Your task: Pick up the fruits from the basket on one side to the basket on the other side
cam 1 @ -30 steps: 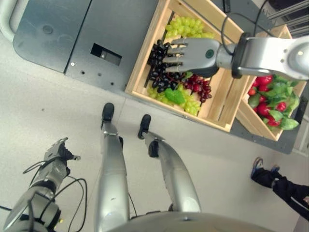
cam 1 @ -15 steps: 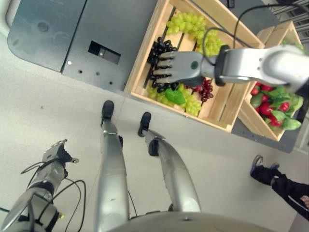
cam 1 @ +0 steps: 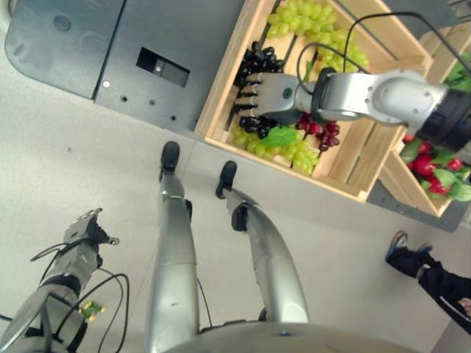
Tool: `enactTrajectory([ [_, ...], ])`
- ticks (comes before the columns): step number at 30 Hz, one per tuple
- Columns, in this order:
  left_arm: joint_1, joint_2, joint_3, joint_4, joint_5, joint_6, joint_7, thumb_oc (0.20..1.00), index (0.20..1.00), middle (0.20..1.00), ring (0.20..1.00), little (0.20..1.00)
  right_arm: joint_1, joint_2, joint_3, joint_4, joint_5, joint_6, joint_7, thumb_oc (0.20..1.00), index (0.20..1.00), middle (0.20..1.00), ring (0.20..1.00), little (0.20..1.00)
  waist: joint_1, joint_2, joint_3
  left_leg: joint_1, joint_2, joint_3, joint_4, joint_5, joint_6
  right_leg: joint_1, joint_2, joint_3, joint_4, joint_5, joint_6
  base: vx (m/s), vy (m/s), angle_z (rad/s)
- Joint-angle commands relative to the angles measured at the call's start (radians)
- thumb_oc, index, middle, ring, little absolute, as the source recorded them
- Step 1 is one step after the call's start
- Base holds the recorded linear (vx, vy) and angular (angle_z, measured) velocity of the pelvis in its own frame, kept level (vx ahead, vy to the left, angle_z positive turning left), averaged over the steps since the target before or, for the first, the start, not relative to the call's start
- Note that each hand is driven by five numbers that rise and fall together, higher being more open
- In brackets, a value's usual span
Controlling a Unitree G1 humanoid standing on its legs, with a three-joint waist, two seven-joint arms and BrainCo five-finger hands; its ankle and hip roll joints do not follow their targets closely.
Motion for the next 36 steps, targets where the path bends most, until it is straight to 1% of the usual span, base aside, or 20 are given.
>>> enactTrajectory([
  [1, 0.004, 0.005, 0.038, -0.049, 0.02, -0.001, 0.011, 1.0, 1.0, 1.0, 1.0, 1.0, -0.011, -0.099, -0.015, -0.002, -0.029, 0.034, -0.017, 1.0, 1.0, 1.0, 1.0, 1.0, 0.07, -0.028, 0.109, -0.009, -0.061, 0.012, 0.063, -0.048, 0.039, -0.016, -0.022, 0.004, -0.052, 0.136, 0.088, 0.01, -0.014, 0.04],
  [11, 0.026, 0.029, 0.032, -0.088, 0.017, -0.008, 0.011, 1.0, 1.0, 1.0, 1.0, 1.0, -0.004, -0.094, -0.015, 0.002, -0.025, 0.034, -0.014, 1.0, 1.0, 1.0, 1.0, 1.0, 0.077, -0.004, 0.109, -0.053, -0.066, 0.004, 0.071, -0.042, 0.039, -0.066, -0.025, 0.0, -0.015, 0.125, 0.084, 0.01, -0.018, 0.04],
  [12, 0.036, 0.03, 0.029, -0.09, 0.018, -0.008, 0.01, 1.0, 1.0, 1.0, 1.0, 1.0, 0.005, -0.087, -0.015, 0.002, -0.025, 0.033, -0.011, 1.0, 1.0, 1.0, 1.0, 1.0, 0.079, 0.0, 0.109, -0.036, -0.065, -0.001, 0.08, -0.068, 0.037, -0.053, -0.02, 0.008, 0.0, 0.101, 0.09, 0.01, -0.016, 0.06],
  [13, 0.027, 0.03, 0.028, -0.095, 0.019, -0.008, 0.01, 1.0, 1.0, 1.0, 1.0, 1.0, -0.001, -0.086, -0.015, 0.006, -0.021, 0.035, -0.012, 1.0, 1.0, 1.0, 1.0, 1.0, 0.077, 0.004, 0.109, -0.062, -0.067, 0.004, 0.077, -0.043, 0.04, -0.077, -0.025, -0.002, -0.007, 0.123, 0.084, 0.01, -0.01, 0.08],
  [14, 0.027, 0.029, 0.028, -0.1, 0.019, -0.007, 0.01, 1.0, 1.0, 1.0, 1.0, 1.0, -0.002, -0.084, -0.015, 0.007, -0.02, 0.037, -0.012, 1.0, 1.0, 1.0, 1.0, 1.0, 0.077, 0.006, 0.109, -0.065, -0.068, 0.004, 0.077, -0.042, 0.04, -0.08, -0.026, -0.003, -0.005, 0.122, 0.083, 0.02, -0.018, 0.08],
  [15, 0.042, 0.016, 0.023, -0.099, 0.018, -0.01, 0.009, 1.0, 1.0, 1.0, 1.0, 1.0, 0.008, -0.057, -0.015, 0.031, -0.019, 0.043, -0.012, 1.0, 1.0, 1.0, 1.0, 1.0, 0.079, 0.018, 0.109, -0.042, -0.067, -0.003, 0.083, -0.074, 0.037, -0.064, -0.023, 0.007, 0.009, 0.094, 0.092, 0.05, -0.029, 0.07],
  [18, 0.036, -0.004, 0.025, -0.111, 0.016, -0.009, 0.016, 1.0, 1.0, 1.0, 1.0, 1.0, -0.001, -0.044, -0.015, 0.058, -0.021, 0.055, -0.015, 1.0, 1.0, 1.0, 1.0, 1.0, 0.075, 0.031, 0.109, -0.081, -0.068, 0.0, 0.075, -0.035, 0.04, -0.097, -0.029, -0.004, 0.0, 0.123, 0.082, -0.03, -0.002, -0.02],
  [19, 0.041, -0.013, 0.023, -0.109, 0.021, -0.009, 0.02, 1.0, 1.0, 1.0, 1.0, 1.0, 0.0, -0.036, -0.015, 0.075, -0.025, 0.06, -0.021, 1.0, 1.0, 1.0, 1.0, 1.0, 0.076, 0.035, 0.109, -0.083, -0.068, 0.0, 0.074, -0.035, 0.04, -0.1, -0.029, -0.005, 0.001, 0.122, 0.081, 0.04, -0.029, 0.01],
  [20, 0.05, -0.014, 0.022, -0.107, 0.021, -0.009, 0.02, 1.0, 1.0, 1.0, 1.0, 1.0, 0.009, -0.03, -0.015, 0.075, -0.025, 0.059, -0.021, 1.0, 1.0, 1.0, 1.0, 1.0, 0.078, 0.036, 0.109, -0.059, -0.067, -0.005, 0.08, -0.062, 0.038, -0.08, -0.025, 0.004, 0.013, 0.098, 0.088, 0.06, -0.027, 0.01],
  [21, 0.06, -0.031, 0.02, -0.106, 0.024, -0.005, 0.024, 1.0, 1.0, 1.0, 1.0, 1.0, 0.009, -0.018, -0.015, 0.099, -0.033, 0.066, -0.028, 1.0, 1.0, 1.0, 1.0, 1.0, 0.081, 0.042, 0.109, -0.062, -0.067, -0.005, 0.079, -0.061, 0.038, -0.086, -0.025, 0.004, 0.016, 0.096, 0.088, 0.0, 0.0, 0.0],
  [22, 0.055, -0.042, 0.026, -0.102, 0.02, -0.002, 0.03, 1.0, 1.0, 1.0, 1.0, 1.0, -0.001, -0.017, -0.015, 0.111, -0.039, 0.07, -0.034, 1.0, 1.0, 1.0, 1.0, 1.0, 0.08, 0.044, 0.109, -0.086, -0.068, 0.0, 0.073, -0.036, 0.04, -0.105, -0.03, -0.005, 0.005, 0.118, 0.081, 0.02, -0.015, 0.04],
  [23, 0.066, -0.044, 0.024, -0.1, 0.019, -0.002, 0.029, 1.0, 1.0, 1.0, 1.0, 1.0, 0.01, -0.01, -0.015, 0.111, -0.039, 0.069, -0.033, 1.0, 1.0, 1.0, 1.0, 1.0, 0.082, 0.045, 0.109, -0.057, -0.067, -0.005, 0.08, -0.069, 0.038, -0.082, -0.025, 0.005, 0.019, 0.089, 0.089, 0.0, 0.0, 0.0],
  [25, 0.067, -0.052, 0.027, -0.092, 0.018, 0.0, 0.036, 1.0, 1.0, 1.0, 1.0, 1.0, 0.009, -0.007, -0.015, 0.115, -0.043, 0.071, -0.037, 1.0, 1.0, 1.0, 1.0, 1.0, 0.081, 0.046, 0.109, -0.059, -0.067, -0.006, 0.08, -0.069, 0.038, -0.084, -0.025, 0.007, 0.021, 0.089, 0.089, 0.03, -0.008, 0.01],
  [26, 0.056, -0.082, 0.035, -0.058, 0.024, 0.014, 0.054, 1.0, 1.0, 1.0, 1.0, 1.0, -0.003, 0.0, -0.015, 0.112, -0.043, 0.077, -0.049, 0.812, 0.812, 0.812, 0.812, 0.812, 0.074, 0.051, 0.109, -0.069, -0.067, -0.007, 0.075, -0.059, 0.038, -0.094, -0.025, 0.006, 0.02, 0.093, 0.086, -0.05, -0.003, 0.0],
  [27, 0.044, -0.086, 0.035, -0.052, 0.026, 0.017, 0.059, 1.0, 1.0, 1.0, 1.0, 1.0, -0.012, -0.001, -0.015, 0.114, -0.045, 0.078, -0.052, 0.573, 0.573, 0.573, 0.573, 0.573, 0.072, 0.05, 0.109, -0.093, -0.068, -0.002, 0.072, -0.034, 0.041, -0.115, -0.028, -0.003, 0.012, 0.115, 0.079, 0.0, 0.0, 0.0],
  [28, 0.046, -0.092, 0.031, -0.042, 0.033, 0.02, 0.068, 1.0, 1.0, 1.0, 1.0, 1.0, -0.003, 0.007, -0.015, 0.112, -0.049, 0.077, -0.054, 0.382, 0.382, 0.382, 0.382, 0.382, 0.074, 0.05, 0.109, -0.072, -0.068, -0.008, 0.078, -0.06, 0.039, -0.099, -0.024, 0.006, 0.027, 0.091, 0.085, -0.04, -0.002, 0.0],
  [29, 0.035, -0.097, 0.036, -0.04, 0.031, 0.024, 0.073, 1.0, 1.0, 1.0, 1.0, 1.0, -0.009, 0.003, -0.015, 0.111, -0.05, 0.08, -0.056, 0.341, 0.341, 0.341, 0.341, 0.341, 0.072, 0.048, 0.109, -0.095, -0.068, -0.004, 0.073, -0.034, 0.041, -0.119, -0.028, -0.004, 0.018, 0.113, 0.079, 0.0, 0.0, 0.0],
  [30, 0.036, -0.108, 0.042, -0.026, 0.025, 0.029, 0.076, 1.0, 1.0, 1.0, 1.0, 1.0, -0.008, 0.006, -0.015, 0.114, -0.052, 0.082, -0.058, 0.2, 0.2, 0.2, 0.2, 0.2, 0.072, 0.048, 0.109, -0.097, -0.068, -0.004, 0.074, -0.035, 0.042, -0.119, -0.028, -0.005, 0.019, 0.112, 0.078, 0.0, 0.0, 0.0],
  [31, 0.047, -0.11, 0.04, -0.024, 0.025, 0.029, 0.075, 1.0, 1.0, 1.0, 1.0, 1.0, 0.004, 0.011, -0.015, 0.113, -0.051, 0.081, -0.057, 0.2, 0.2, 0.2, 0.2, 0.2, 0.074, 0.048, 0.109, -0.068, -0.067, -0.009, 0.082, -0.068, 0.039, -0.096, -0.024, 0.005, 0.033, 0.083, 0.087, 0.06, -0.03, 0.04],
  [36, 0.025, -0.128, 0.048, -0.003, 0.04, 0.046, 0.112, 1.0, 1.0, 1.0, 1.0, 1.0, -0.014, 0.002, -0.015, 0.097, -0.056, 0.087, -0.07, 0.2, 0.2, 0.2, 0.2, 0.2, 0.071, 0.043, 0.109, -0.098, -0.067, -0.006, 0.068, -0.029, 0.04, -0.122, -0.031, -0.009, 0.022, 0.113, 0.077, -0.01, -0.01, 0.03],
])
